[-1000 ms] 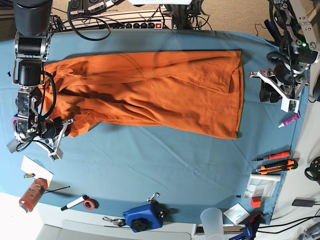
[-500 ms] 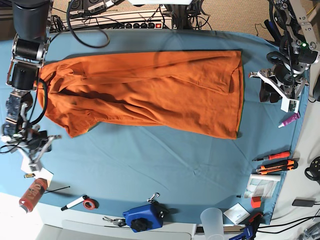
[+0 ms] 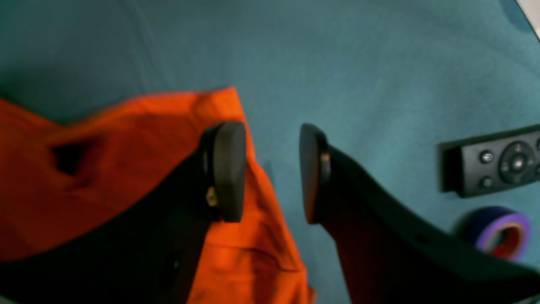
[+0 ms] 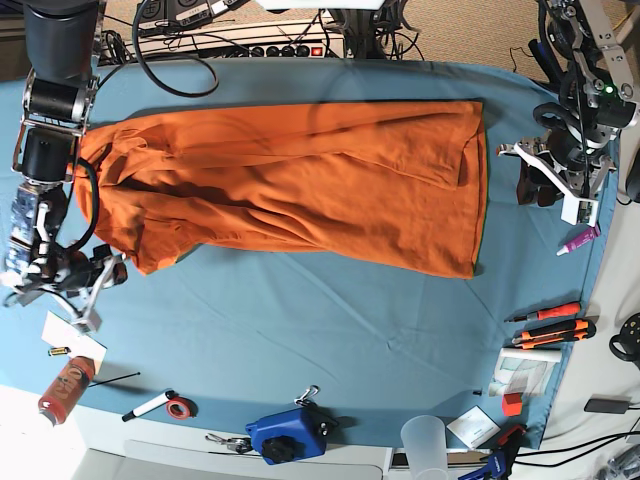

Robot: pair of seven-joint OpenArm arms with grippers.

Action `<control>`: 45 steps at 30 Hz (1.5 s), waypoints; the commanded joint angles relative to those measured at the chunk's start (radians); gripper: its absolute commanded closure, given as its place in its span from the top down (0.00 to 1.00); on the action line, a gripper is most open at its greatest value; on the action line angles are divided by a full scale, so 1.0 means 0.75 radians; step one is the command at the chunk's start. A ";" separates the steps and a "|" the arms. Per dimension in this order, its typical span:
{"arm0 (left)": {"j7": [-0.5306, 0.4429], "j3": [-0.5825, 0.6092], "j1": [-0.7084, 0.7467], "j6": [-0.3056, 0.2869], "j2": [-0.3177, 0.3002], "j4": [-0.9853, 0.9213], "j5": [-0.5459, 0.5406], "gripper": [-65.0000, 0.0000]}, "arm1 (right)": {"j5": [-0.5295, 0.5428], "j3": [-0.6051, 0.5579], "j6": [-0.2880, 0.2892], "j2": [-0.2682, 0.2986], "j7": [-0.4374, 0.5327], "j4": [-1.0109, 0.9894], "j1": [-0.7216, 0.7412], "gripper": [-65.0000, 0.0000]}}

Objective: Layout the t-shirt on the table in an organized manner, then fold the t-shirt properly

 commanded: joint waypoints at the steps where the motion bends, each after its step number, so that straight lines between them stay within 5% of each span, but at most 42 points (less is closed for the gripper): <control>1: -0.040 -0.007 -0.007 -0.005 -0.014 0.023 -0.016 0.31 | -0.018 -0.043 -0.026 0.019 0.056 0.018 0.038 0.34; 10: -0.043 -0.007 -0.006 -0.005 -0.014 0.023 -0.015 0.31 | -0.209 -0.392 -0.278 0.019 0.169 0.018 0.034 0.34; 15: -0.045 -0.007 -0.007 -0.005 -0.014 0.023 -0.015 0.31 | -0.226 -0.400 -0.282 0.019 0.168 0.018 -0.006 0.32; 20: -0.044 -0.007 -0.006 -0.005 -0.014 0.023 -0.015 0.31 | -0.226 -0.400 -0.281 0.019 0.134 0.018 -0.072 0.05; 25: -0.048 -0.007 -0.006 -0.005 -0.014 0.023 -0.015 0.31 | -0.268 -0.397 -0.292 0.019 0.053 0.023 -0.060 0.01; 28: -0.048 -0.007 -0.006 -0.005 -0.014 0.023 -0.015 0.31 | -0.329 -0.357 -0.362 0.020 0.094 0.071 -0.057 0.00; 35: -0.048 -0.007 -0.006 -0.005 -0.014 0.023 -0.015 0.31 | -0.331 -0.155 -0.361 0.019 0.172 0.223 -0.057 0.00; 41: -0.048 -0.006 -0.006 -0.006 -0.014 0.023 -0.065 0.31 | -0.233 0.034 -0.289 0.019 0.227 0.232 -0.053 0.00; 45: -0.048 -0.006 -0.006 -0.124 0.001 0.023 -0.157 0.31 | -0.216 0.081 -0.244 0.020 0.173 0.231 -0.053 0.00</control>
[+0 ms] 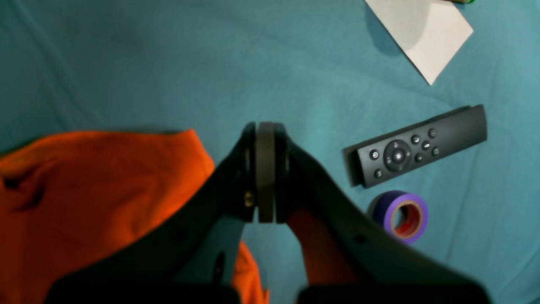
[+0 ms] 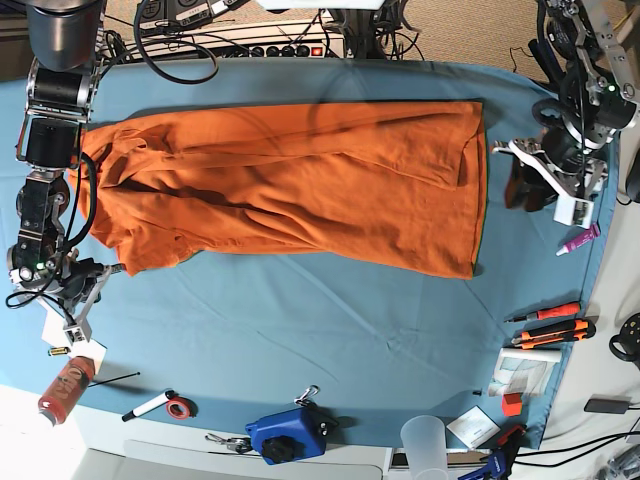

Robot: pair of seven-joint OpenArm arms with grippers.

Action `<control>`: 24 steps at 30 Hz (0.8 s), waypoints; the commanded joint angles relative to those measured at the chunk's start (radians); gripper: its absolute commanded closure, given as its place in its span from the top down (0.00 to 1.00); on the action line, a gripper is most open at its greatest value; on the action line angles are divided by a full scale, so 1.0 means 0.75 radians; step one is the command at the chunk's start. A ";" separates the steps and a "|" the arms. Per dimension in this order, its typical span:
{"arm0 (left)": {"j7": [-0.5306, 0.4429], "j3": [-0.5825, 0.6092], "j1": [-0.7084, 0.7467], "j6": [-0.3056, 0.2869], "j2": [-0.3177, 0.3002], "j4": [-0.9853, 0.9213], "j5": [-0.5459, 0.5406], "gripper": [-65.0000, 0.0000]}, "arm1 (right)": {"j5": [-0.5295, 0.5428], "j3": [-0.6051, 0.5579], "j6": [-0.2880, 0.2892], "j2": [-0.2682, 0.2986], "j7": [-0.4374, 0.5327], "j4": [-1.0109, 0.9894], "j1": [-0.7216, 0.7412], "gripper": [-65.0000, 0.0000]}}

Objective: Layout the t-shirt on the table in an organized manner, then fold the t-shirt properly

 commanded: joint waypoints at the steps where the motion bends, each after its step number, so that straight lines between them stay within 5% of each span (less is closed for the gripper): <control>1: -0.027 -0.006 -0.007 -0.008 -0.002 0.023 -0.018 0.31 | 0.007 0.009 -0.003 0.026 -0.005 0.019 0.035 0.00; 3: -0.027 -0.006 -0.006 -0.008 0.004 0.023 -0.017 0.31 | 0.012 0.007 0.017 0.026 -0.041 0.019 0.036 0.00; 7: -0.027 -0.006 -0.007 -0.007 0.005 0.023 -0.017 0.31 | 0.132 0.008 0.182 0.030 -0.157 0.020 0.037 0.00; 9: -0.027 -0.006 -0.006 -0.007 0.005 0.023 -0.017 0.31 | 0.197 0.008 0.239 0.030 -0.233 0.020 0.039 0.19; 12: -0.027 -0.006 -0.006 -0.009 0.005 0.023 -0.016 0.31 | 0.242 0.008 0.239 0.030 -0.286 0.020 0.040 0.37; 19: -0.027 -0.006 -0.006 -0.011 0.005 0.023 -0.017 0.31 | 0.217 0.008 0.102 0.029 -0.072 -0.033 0.041 0.38; 24: -0.027 -0.006 -0.006 -0.011 0.005 0.023 -0.018 0.31 | 0.163 0.008 0.096 0.030 -0.054 -0.183 0.046 0.38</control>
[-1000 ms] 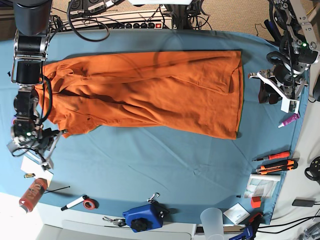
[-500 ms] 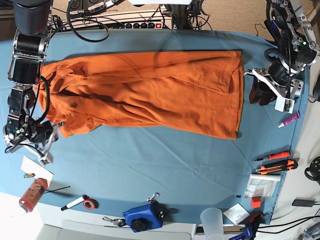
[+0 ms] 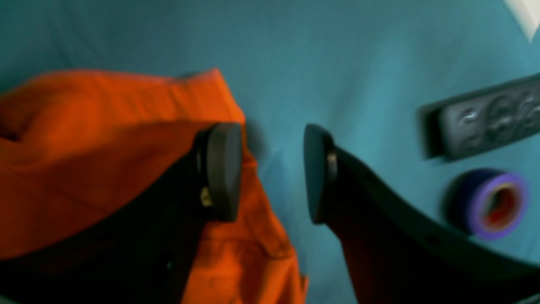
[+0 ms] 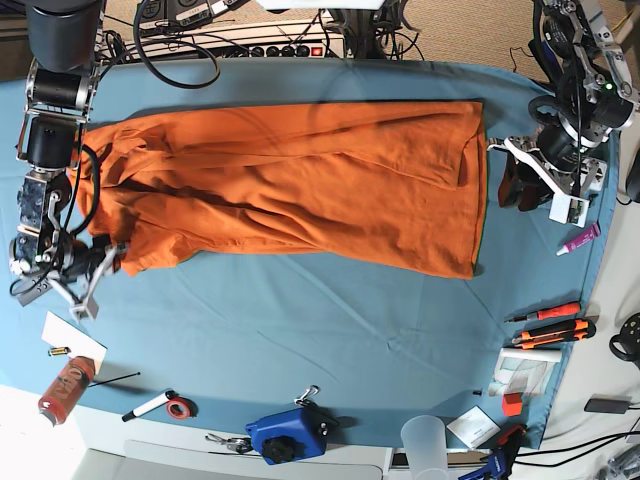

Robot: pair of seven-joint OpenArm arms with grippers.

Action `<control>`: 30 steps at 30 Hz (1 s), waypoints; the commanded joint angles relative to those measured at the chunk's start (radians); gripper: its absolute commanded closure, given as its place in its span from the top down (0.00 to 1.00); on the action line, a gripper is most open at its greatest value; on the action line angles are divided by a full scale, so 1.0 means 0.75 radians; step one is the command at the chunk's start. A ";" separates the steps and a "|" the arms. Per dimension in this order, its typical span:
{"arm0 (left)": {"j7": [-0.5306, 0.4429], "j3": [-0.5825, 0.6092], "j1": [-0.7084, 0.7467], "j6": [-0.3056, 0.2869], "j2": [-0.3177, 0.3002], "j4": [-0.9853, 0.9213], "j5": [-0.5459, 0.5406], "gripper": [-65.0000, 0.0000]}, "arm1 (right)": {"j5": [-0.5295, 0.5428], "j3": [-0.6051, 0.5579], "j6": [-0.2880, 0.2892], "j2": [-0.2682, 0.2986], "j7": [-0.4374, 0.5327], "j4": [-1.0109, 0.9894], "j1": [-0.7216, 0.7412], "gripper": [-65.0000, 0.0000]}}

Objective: Layout the t-shirt on the table in an organized manner, then fold the t-shirt properly

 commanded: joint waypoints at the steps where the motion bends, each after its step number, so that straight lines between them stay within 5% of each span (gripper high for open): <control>1: -0.028 -0.006 -0.006 -0.005 -0.011 0.022 -0.017 0.31 | 0.019 0.009 0.003 0.025 0.030 0.001 0.042 0.38; 9: -0.028 -0.006 -0.007 -0.005 -0.011 0.022 -0.075 0.31 | 0.042 0.009 0.028 0.017 0.032 -0.135 0.015 0.38; 14: -0.029 -0.006 -0.007 -0.005 -0.011 0.022 -0.075 0.31 | 0.235 0.009 0.098 0.017 -0.068 -0.135 0.012 0.36; 20: -0.030 -0.006 -0.007 -0.005 -0.011 0.022 -0.074 0.31 | 0.253 0.009 0.095 0.003 -0.199 -0.135 0.012 0.05; 30: -0.029 -0.006 -0.006 -0.005 -0.011 0.022 -0.074 0.31 | 0.240 0.010 0.084 0.007 -0.175 -0.010 0.013 0.00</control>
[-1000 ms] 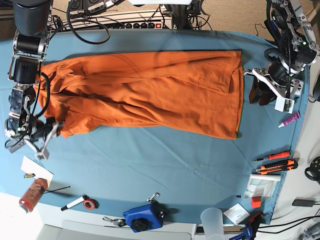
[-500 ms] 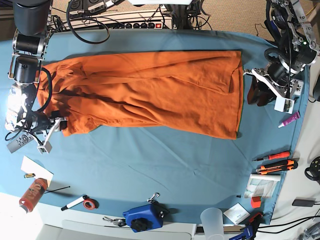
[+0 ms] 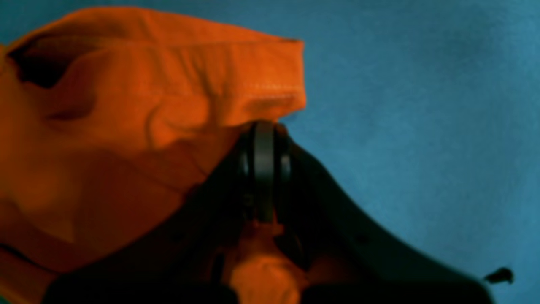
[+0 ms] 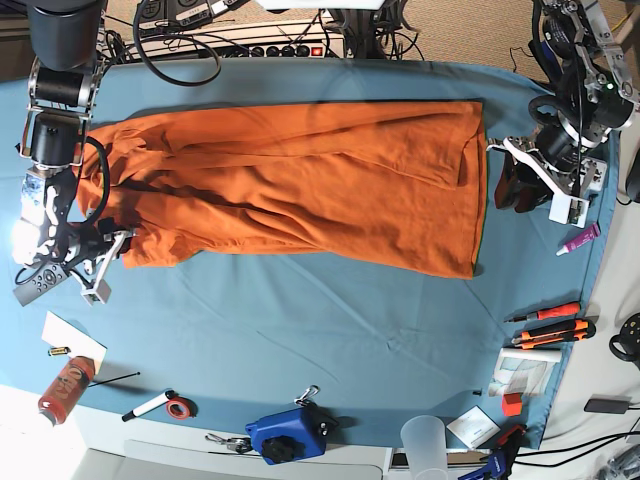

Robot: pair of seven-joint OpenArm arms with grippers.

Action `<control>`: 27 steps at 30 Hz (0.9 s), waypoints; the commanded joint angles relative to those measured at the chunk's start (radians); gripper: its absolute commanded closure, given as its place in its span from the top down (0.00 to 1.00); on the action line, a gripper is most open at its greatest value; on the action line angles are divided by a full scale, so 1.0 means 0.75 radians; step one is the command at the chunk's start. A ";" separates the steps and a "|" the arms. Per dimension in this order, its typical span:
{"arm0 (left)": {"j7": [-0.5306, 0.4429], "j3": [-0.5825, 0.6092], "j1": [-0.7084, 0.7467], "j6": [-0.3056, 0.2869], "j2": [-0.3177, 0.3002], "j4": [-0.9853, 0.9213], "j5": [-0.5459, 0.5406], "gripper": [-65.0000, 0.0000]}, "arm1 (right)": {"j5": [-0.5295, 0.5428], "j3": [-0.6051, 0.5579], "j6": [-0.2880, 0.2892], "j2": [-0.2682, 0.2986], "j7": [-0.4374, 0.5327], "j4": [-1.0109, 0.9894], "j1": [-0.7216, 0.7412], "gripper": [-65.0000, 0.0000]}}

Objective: Layout the t-shirt on the table in an organized manner, then fold the t-shirt properly
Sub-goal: 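Move the left gripper to the shirt's hem corner and grasp it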

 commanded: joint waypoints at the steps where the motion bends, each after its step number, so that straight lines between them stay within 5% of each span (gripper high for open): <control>1: -0.028 -0.006 -0.006 -0.006 -0.011 0.023 -0.023 0.31 | 0.009 0.005 0.004 0.024 0.039 0.048 0.039 0.00; 7: -0.024 -0.005 -0.006 -0.006 -0.011 0.023 -0.024 0.28 | -0.018 0.005 -0.005 0.024 0.157 0.112 0.048 0.00; 12: -0.045 0.109 -0.007 -0.008 -0.011 0.023 -0.015 0.28 | -0.192 0.038 -0.115 0.024 0.299 0.112 0.062 0.00; 16: -0.193 0.307 -0.035 -0.008 -0.012 0.023 0.209 0.28 | -0.250 0.133 -0.148 0.023 0.359 0.112 0.062 0.00; 21: -0.214 0.529 -0.211 0.041 -0.012 -0.023 0.495 0.28 | -0.250 0.245 -0.147 0.021 0.351 0.112 0.061 0.00; 27: -0.234 0.656 -0.493 0.009 -0.022 -0.387 0.578 0.28 | -0.250 0.258 -0.146 0.020 0.341 0.112 0.061 0.00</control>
